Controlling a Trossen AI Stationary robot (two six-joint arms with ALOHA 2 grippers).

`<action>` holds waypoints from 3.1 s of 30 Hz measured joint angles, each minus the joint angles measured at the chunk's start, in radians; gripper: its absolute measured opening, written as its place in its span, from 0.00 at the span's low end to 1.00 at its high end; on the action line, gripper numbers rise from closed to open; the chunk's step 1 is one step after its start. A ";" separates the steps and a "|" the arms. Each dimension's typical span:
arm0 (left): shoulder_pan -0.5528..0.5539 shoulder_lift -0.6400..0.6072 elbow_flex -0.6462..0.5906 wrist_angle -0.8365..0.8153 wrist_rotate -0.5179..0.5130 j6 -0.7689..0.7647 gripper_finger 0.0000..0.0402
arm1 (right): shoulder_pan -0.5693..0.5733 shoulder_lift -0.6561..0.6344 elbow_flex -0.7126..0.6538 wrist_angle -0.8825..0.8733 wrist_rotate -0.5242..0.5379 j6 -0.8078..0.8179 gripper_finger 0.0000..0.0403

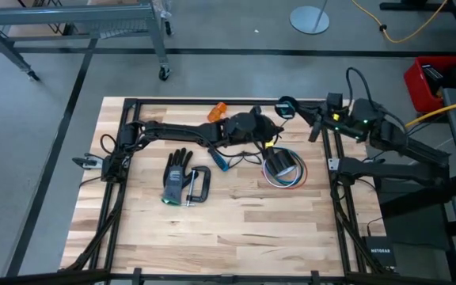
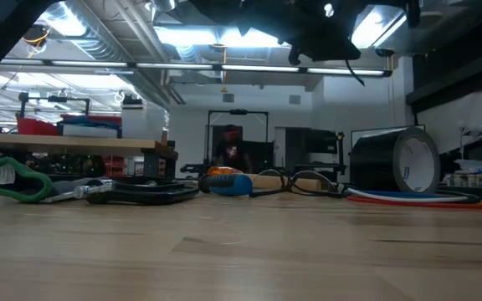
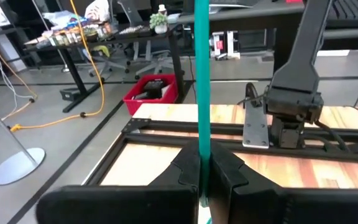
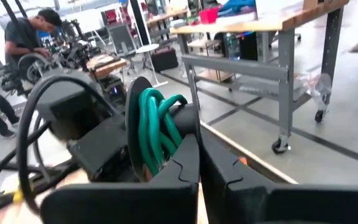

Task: Coil cords
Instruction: Coil the green wire onto the spool

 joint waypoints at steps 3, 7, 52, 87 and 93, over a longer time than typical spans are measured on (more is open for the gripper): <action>0.000 0.001 -0.002 -0.005 0.003 0.000 0.00 | 0.000 -0.034 0.000 -0.071 -0.031 0.009 0.00; 0.001 0.003 -0.003 -0.014 0.003 0.003 0.00 | 0.000 -0.059 0.001 -0.164 -0.103 0.023 0.00; -0.010 0.005 -0.004 -0.084 -0.003 0.167 0.05 | 0.000 0.011 0.003 -0.623 -0.249 0.071 0.00; -0.010 0.005 -0.004 -0.091 -0.002 0.211 0.00 | 0.000 0.112 0.002 -0.694 -0.212 0.099 0.00; -0.009 0.005 -0.003 -0.147 -0.002 0.208 0.02 | 0.000 0.132 0.002 -0.692 -0.222 0.097 0.00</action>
